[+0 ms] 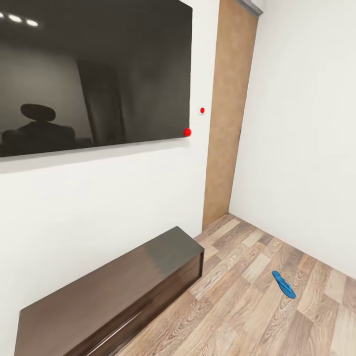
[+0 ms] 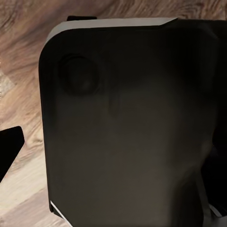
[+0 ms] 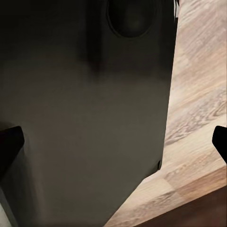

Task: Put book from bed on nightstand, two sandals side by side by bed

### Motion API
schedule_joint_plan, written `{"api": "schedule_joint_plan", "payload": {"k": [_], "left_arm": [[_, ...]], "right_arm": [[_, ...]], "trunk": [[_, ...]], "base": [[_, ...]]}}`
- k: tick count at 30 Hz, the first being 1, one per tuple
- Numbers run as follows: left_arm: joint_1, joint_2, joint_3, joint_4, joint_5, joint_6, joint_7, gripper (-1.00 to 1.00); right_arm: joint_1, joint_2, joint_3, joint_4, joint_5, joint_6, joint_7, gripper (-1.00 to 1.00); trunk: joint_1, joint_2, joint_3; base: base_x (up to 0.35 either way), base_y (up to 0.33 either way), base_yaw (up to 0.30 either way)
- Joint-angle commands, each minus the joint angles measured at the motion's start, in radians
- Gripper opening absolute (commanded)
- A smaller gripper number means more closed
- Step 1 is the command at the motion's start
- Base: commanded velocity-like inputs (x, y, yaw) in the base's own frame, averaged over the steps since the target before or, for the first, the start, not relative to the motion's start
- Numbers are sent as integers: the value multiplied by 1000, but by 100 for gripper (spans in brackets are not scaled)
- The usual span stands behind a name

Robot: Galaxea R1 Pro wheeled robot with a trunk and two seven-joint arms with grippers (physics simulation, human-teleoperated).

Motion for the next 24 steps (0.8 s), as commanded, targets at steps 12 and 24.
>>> {"api": "schedule_joint_plan", "payload": {"k": [12, 24], "left_arm": [[1, -1, 0, -1, -4, -29, 1, 100], [1, -2, -1, -1, -4, -29, 2, 100]], "right_arm": [[0, 0, -1, 0, 1, 1, -1, 100], [0, 0, -1, 0, 1, 1, -1, 100]], "trunk": [[0, 0, 2], [0, 0, 7]], "base": [[0, -68, -280], [0, -5, -279]]}}
